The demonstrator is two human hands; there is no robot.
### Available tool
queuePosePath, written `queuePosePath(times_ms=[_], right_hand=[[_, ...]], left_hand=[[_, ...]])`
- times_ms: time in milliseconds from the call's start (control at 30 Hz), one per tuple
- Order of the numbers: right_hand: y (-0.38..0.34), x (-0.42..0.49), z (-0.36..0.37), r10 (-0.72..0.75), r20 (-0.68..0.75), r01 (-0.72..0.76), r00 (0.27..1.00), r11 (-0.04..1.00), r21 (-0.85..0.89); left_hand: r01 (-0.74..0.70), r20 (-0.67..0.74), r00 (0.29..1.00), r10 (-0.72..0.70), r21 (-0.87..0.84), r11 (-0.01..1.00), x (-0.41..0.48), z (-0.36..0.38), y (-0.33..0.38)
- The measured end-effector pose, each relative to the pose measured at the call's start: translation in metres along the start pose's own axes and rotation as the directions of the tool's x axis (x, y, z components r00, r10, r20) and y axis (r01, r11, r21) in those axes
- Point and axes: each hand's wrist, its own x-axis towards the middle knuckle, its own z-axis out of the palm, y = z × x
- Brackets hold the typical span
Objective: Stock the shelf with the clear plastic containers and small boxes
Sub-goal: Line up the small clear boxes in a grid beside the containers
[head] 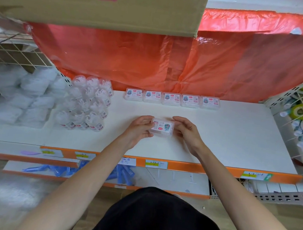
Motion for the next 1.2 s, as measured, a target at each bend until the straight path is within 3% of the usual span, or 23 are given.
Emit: queuePosePath(times_ms=[200, 400, 600, 700, 800, 867, 1033, 1200], right_hand=[[0.000, 0.004, 0.004, 0.103, 0.080, -0.088, 0.991, 0.982, -0.168], [0.001, 0.002, 0.006, 0.148, 0.017, -0.146, 0.989, 0.986, -0.079], [0.012, 0.003, 0.002, 0.183, 0.015, -0.183, 0.983, 0.983, -0.010], [0.017, 0.002, -0.002, 0.140, 0.012, -0.137, 0.990, 0.979, -0.153], [0.020, 0.002, -0.007, -0.082, 0.013, 0.077, 0.997, 0.840, -0.537], [0.023, 0.004, -0.012, -0.232, 0.124, 0.256, 0.965, 0.713, -0.653], [0.023, 0.010, -0.016, -0.294, 0.287, 0.402, 0.912, 0.495, -0.771], [0.028, 0.010, -0.022, -0.320, 0.313, 0.436, 0.894, 0.461, -0.773]], left_hand=[[-0.047, 0.049, 0.998, 0.042, 0.108, 0.993, -0.003, 0.004, 0.002], [-0.009, -0.052, 0.999, 0.013, 0.081, 0.997, -0.002, 0.007, 0.001], [0.045, -0.023, 0.999, -0.043, 0.098, 0.994, -0.001, 0.013, -0.012], [0.021, -0.082, 0.997, -0.011, 0.124, 0.992, 0.000, 0.018, -0.015], [-0.001, -0.108, 0.994, 0.022, 0.187, 0.982, 0.003, 0.018, -0.014], [-0.013, -0.105, 0.994, 0.040, 0.242, 0.970, 0.005, 0.017, -0.014], [-0.045, -0.105, 0.990, 0.090, 0.369, 0.928, 0.009, 0.023, -0.011], [-0.037, -0.062, 0.996, 0.071, 0.427, 0.904, 0.009, 0.026, -0.010]])
